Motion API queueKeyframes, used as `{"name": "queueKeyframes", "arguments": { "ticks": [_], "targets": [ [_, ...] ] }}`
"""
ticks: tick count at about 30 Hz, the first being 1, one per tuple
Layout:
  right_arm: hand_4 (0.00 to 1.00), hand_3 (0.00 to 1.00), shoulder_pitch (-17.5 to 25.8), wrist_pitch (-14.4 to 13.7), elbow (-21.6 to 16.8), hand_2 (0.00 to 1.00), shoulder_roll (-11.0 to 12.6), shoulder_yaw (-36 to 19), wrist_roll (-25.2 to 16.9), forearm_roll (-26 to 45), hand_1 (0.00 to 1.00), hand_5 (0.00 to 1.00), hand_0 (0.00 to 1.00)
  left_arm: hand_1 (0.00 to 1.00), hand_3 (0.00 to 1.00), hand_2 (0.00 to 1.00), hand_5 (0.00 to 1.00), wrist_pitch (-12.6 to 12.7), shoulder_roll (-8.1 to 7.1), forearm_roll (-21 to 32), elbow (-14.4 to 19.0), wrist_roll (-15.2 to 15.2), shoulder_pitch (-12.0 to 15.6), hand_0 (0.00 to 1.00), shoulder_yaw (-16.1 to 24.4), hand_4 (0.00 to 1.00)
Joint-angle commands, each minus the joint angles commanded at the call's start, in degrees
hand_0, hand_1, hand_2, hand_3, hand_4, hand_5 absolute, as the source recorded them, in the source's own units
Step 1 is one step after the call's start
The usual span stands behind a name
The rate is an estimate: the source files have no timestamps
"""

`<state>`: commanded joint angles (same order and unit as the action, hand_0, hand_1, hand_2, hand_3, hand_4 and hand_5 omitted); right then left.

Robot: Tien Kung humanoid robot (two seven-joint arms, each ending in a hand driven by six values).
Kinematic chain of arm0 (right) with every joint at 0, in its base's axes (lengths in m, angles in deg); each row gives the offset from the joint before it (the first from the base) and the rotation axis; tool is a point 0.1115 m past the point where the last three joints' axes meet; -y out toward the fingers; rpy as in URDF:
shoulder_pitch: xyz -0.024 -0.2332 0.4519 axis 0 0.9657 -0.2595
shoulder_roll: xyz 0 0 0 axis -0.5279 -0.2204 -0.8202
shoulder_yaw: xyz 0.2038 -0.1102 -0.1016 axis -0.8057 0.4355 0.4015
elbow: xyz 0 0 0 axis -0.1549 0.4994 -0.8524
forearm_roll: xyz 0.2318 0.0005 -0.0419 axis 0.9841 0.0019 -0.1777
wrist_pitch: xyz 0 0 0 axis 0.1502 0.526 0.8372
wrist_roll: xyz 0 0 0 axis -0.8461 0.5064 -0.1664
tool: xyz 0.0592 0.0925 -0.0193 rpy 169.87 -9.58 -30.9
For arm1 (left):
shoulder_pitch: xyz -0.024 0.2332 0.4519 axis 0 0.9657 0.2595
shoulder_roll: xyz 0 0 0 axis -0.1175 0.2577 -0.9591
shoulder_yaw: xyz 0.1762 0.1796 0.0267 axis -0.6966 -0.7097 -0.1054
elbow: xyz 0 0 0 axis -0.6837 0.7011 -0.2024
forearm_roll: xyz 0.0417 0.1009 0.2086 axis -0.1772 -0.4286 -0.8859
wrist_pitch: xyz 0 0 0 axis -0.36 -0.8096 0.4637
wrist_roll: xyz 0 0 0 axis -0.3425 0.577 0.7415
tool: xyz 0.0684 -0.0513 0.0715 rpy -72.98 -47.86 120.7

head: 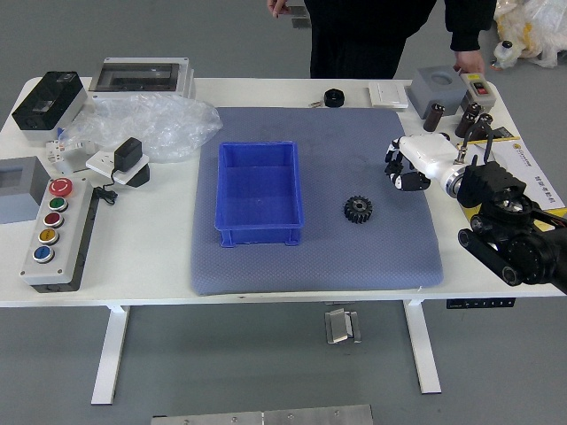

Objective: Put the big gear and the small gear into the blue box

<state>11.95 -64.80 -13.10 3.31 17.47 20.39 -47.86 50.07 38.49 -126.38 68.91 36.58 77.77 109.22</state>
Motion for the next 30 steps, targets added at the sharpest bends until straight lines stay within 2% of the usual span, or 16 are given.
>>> {"name": "queueKeyframes", "arguments": {
  "ticks": [9,16,23,27,30],
  "targets": [
    [0.486,0.621,-0.3,1.1,-10.0,0.528,4.8,-3.8,2.8,-3.6,0.454,0.148,0.600,0.891,0.870,0.861,0.336,0.0,-0.44,-0.1,0.0,-0.1,0.1,0.901,0.5,0.792],
    [0.487,0.621,-0.4,1.8,-18.5,0.529,6.2,-4.1,4.8,-4.9,0.455,0.149,0.601,0.890,0.869,0.861,0.335,0.1,-0.79,-0.2,0.0,0.0,0.2,0.901,0.8,0.791],
    [0.488,0.622,-1.6,2.4,-25.2,0.530,3.7,-1.7,5.9,-5.7,0.452,0.145,0.601,0.890,0.869,0.861,0.335,0.0,-0.93,-0.7,0.0,0.0,0.3,0.901,1.1,0.791],
    [0.492,0.624,-2.5,2.2,-26.0,0.531,1.3,-0.2,6.0,-5.7,0.455,0.141,0.602,0.890,0.869,0.861,0.336,0.0,-0.92,-1.0,0.0,0.1,0.3,0.901,1.1,0.791],
    [0.492,0.624,-3.1,2.0,-24.9,0.531,-0.6,0.3,6.0,-5.6,0.455,0.141,0.602,0.890,0.869,0.861,0.336,-0.1,-0.95,-1.3,0.0,0.2,0.4,0.901,1.2,0.791]
  ]
}}
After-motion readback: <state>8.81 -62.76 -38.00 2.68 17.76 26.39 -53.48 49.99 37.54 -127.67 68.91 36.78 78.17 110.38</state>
